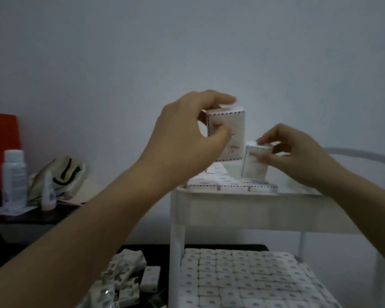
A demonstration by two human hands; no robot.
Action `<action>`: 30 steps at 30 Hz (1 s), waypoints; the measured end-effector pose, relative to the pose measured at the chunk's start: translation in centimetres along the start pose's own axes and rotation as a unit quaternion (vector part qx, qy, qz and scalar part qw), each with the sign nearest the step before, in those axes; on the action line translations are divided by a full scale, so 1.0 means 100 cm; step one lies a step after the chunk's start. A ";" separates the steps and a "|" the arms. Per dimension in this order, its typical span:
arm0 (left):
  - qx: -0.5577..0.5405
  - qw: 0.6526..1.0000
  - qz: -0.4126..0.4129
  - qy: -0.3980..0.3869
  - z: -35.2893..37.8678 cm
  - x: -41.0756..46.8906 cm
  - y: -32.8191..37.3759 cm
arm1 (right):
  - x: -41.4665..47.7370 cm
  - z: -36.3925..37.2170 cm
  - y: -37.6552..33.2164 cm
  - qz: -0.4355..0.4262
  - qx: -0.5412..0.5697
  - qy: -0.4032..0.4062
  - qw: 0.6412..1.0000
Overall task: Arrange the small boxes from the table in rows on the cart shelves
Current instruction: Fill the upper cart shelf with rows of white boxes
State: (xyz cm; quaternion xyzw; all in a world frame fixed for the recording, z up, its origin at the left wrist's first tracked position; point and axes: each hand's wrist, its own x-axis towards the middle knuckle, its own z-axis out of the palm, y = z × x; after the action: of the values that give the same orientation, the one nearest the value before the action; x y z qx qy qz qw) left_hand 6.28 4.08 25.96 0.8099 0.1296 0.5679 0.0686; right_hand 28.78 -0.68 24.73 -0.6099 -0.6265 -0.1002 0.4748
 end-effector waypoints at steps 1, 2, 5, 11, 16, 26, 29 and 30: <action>0.029 1.000 -0.002 -0.001 0.005 0.009 -0.004 | -0.001 0.001 0.004 0.010 -0.002 -0.014 1.000; 0.059 0.998 -0.002 -0.007 0.011 0.019 -0.008 | -0.002 0.002 0.007 0.021 0.014 -0.024 0.999; 0.120 0.992 0.000 -0.048 0.027 0.040 -0.020 | -0.005 0.002 0.009 0.044 0.105 -0.048 0.992; 0.162 0.973 -0.017 -0.166 0.060 0.073 -0.039 | -0.002 0.005 0.011 0.062 0.117 -0.134 0.982; 0.140 0.952 -0.032 -0.271 0.075 0.086 -0.043 | -0.002 0.006 0.014 0.058 0.091 -0.182 0.977; 0.127 0.925 -0.056 -0.354 0.088 0.081 -0.056 | -0.004 0.006 0.011 0.036 0.029 -0.219 0.975; 0.145 0.920 -0.043 -0.361 0.087 0.080 -0.057 | -0.004 0.007 0.012 -0.010 -0.031 -0.179 0.983; 0.143 0.913 -0.049 -0.378 0.086 0.079 -0.057 | -0.004 0.007 0.012 -0.018 -0.041 -0.171 0.984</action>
State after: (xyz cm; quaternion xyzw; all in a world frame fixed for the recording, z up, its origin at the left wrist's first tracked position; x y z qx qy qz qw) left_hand 16.13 12.07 28.64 0.9579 0.2130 0.1908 0.0238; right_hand 29.39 -0.21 23.51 -0.6259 -0.7045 -0.0286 0.3333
